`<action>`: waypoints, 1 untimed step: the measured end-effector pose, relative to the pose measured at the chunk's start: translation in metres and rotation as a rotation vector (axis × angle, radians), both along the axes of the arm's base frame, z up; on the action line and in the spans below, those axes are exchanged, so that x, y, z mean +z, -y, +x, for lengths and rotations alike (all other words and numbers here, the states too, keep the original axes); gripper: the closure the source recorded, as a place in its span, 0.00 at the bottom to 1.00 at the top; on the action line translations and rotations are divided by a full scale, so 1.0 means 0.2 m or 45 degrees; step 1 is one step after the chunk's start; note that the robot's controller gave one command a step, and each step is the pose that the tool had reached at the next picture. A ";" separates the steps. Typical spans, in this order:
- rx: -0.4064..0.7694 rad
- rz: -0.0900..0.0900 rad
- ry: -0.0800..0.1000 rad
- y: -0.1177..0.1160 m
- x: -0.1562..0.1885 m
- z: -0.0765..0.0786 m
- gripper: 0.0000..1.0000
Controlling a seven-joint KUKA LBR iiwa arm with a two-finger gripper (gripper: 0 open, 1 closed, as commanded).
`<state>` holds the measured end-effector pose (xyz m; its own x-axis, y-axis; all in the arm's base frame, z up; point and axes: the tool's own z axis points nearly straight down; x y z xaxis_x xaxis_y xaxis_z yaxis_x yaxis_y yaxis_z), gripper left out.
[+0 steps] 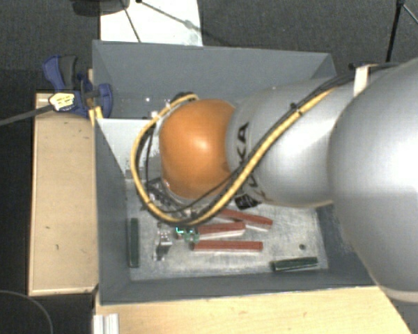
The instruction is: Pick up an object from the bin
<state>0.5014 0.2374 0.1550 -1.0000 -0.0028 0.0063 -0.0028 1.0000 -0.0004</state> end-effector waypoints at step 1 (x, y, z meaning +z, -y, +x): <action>-0.005 0.002 0.010 0.00 0.02 0.01 0.00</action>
Offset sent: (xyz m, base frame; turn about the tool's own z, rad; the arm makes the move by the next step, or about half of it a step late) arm 0.0313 -0.0970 -0.0850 -0.0656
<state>0.5038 0.2364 0.1592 -1.0000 0.0012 -0.0015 0.0012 1.0000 0.0014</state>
